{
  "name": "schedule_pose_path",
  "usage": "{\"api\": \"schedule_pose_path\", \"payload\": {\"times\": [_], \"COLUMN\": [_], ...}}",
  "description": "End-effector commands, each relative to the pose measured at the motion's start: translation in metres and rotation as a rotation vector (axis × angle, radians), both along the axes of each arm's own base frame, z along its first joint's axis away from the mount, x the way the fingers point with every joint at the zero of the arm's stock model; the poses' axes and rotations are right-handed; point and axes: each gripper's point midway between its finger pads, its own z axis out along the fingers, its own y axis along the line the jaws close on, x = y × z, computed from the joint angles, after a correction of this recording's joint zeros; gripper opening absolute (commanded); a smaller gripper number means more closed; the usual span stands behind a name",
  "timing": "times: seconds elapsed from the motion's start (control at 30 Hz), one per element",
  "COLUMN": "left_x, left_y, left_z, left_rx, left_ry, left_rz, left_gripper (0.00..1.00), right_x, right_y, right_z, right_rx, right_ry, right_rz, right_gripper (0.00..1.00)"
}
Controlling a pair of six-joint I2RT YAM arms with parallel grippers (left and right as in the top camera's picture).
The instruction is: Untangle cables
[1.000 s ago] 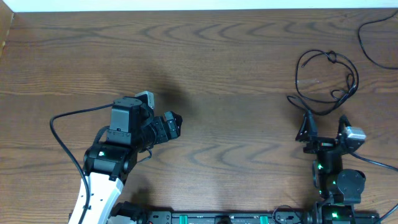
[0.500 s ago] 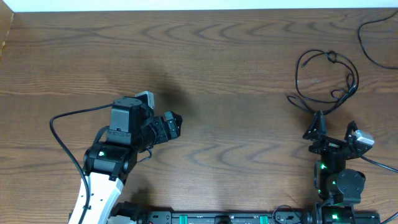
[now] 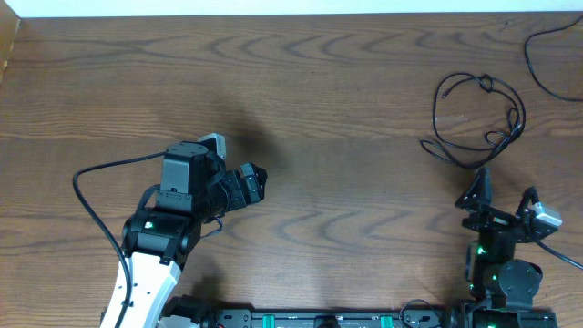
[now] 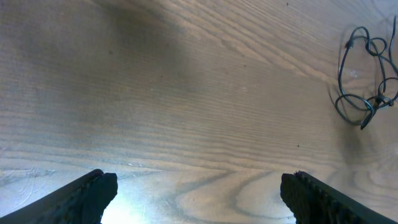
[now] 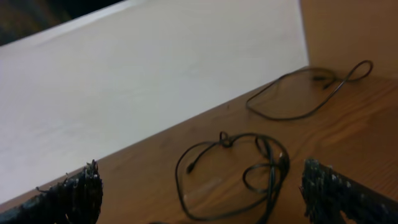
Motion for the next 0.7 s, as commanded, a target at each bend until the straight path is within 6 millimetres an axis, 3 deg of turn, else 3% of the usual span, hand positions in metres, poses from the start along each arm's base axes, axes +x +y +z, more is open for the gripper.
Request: {"api": "schedule_pose_path", "payload": {"times": [0.0,0.17,0.33,0.67], "left_x": [0.002,0.002,0.002,0.002], "left_y": [0.002,0.002,0.002,0.002], "left_z": [0.003,0.003,0.003,0.003], "left_rx": [0.011,0.011,0.011,0.011], "left_ry": [-0.012,-0.013,-0.013,-0.013], "left_rz": [0.004,0.004,0.004,0.004], "left_gripper": [0.92,0.92,0.92,0.92], "right_x": [0.0,0.001,0.0,0.001], "right_y": [0.014,0.019,0.015,0.02], "right_z": [-0.001,-0.002,-0.028,-0.028], "right_rx": [0.004,0.003,0.014,-0.022], "right_ry": [-0.003,0.002,0.111,0.115], "right_rz": [0.082,0.112,0.094,0.12], "right_gripper": [0.99,0.99,0.99,0.99]}}
